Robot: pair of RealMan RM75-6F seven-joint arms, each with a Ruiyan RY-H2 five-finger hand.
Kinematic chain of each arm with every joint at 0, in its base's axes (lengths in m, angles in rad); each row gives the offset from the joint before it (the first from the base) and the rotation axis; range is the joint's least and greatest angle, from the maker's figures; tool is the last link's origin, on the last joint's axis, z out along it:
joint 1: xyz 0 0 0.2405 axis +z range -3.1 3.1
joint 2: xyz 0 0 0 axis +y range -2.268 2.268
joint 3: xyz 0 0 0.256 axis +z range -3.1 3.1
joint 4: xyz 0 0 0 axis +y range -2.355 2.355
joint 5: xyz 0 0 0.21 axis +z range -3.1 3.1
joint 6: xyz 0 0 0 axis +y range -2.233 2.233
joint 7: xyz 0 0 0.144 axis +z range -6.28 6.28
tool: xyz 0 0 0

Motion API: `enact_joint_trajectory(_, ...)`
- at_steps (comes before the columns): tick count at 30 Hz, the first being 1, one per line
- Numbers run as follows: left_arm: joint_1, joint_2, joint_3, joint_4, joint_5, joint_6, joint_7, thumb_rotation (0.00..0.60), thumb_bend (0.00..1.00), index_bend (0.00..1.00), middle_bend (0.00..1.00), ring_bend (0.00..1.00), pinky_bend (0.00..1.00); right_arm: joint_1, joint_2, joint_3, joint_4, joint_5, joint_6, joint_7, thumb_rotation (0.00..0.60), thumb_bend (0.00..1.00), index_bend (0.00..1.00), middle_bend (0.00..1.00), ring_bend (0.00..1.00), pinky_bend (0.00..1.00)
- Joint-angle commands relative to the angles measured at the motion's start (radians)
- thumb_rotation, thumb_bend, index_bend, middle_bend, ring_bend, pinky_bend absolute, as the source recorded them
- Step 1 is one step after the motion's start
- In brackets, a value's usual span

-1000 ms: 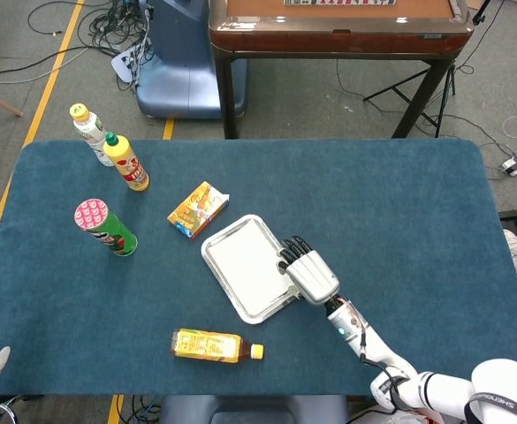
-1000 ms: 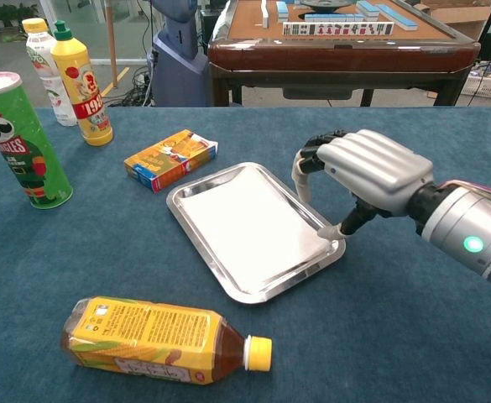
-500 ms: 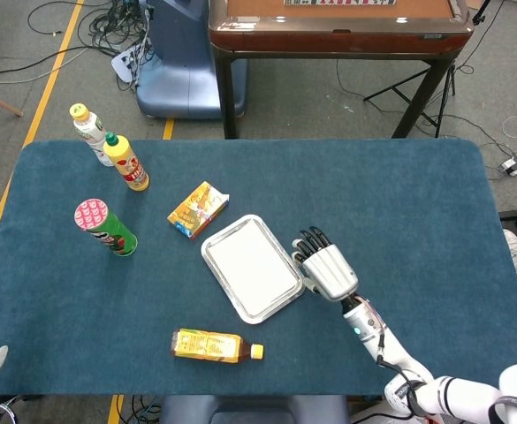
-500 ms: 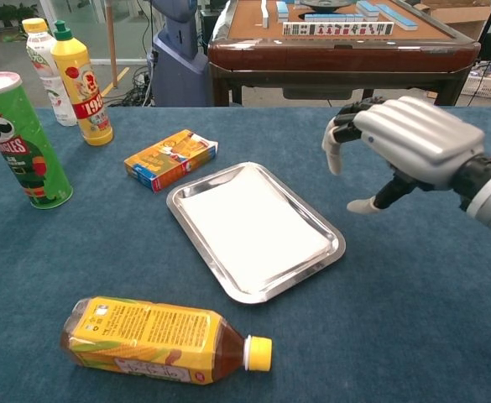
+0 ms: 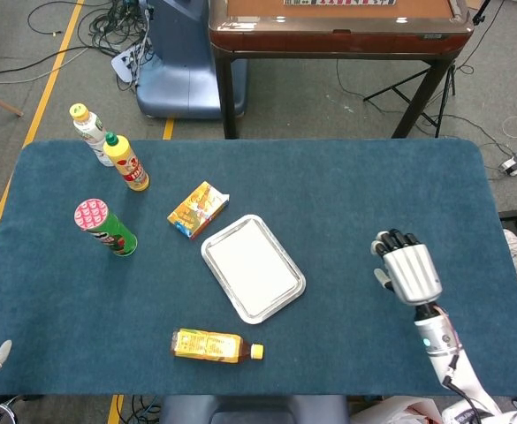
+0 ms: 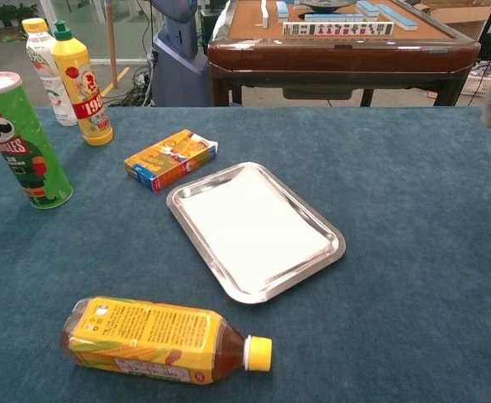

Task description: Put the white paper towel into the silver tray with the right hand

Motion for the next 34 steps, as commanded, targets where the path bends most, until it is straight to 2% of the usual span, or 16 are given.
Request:
enact_joint_trajectory(1,-0.006,-0.001,-0.002,-0.004,-0.002,-0.007,0.005,0.6,0.27,0.0,0.0,0.0,0.0,-0.058,0.057,-0.014,-0.037,0.022,0.051,-0.003,0.6,0.2,0.49,0.38,0.31,0.48)
enact_joint_trajectory(7,-0.019,-0.002,-0.004,-0.017,0.005,-0.019,0.017,0.6,0.27,0.0,0.0,0.0,0.0,-0.139,0.114,-0.036,-0.081,0.057,0.095,0.011,0.6,0.2,0.49,0.39,0.32,0.48)
enact_joint_trajectory(18,-0.032,-0.004,0.003,-0.033,0.023,-0.029,0.033,0.6,0.27,0.0,0.0,0.0,0.0,-0.209,0.238,-0.066,-0.168,0.08,0.081,0.056,0.6,0.2,0.48,0.38,0.32,0.48)
enact_joint_trajectory(34,-0.041,-0.005,0.006,-0.032,0.013,-0.044,0.032,0.6,0.27,0.0,0.0,0.0,0.0,-0.231,0.248,-0.051,-0.179,0.062,0.063,0.071,0.6,0.2,0.46,0.37,0.31,0.47)
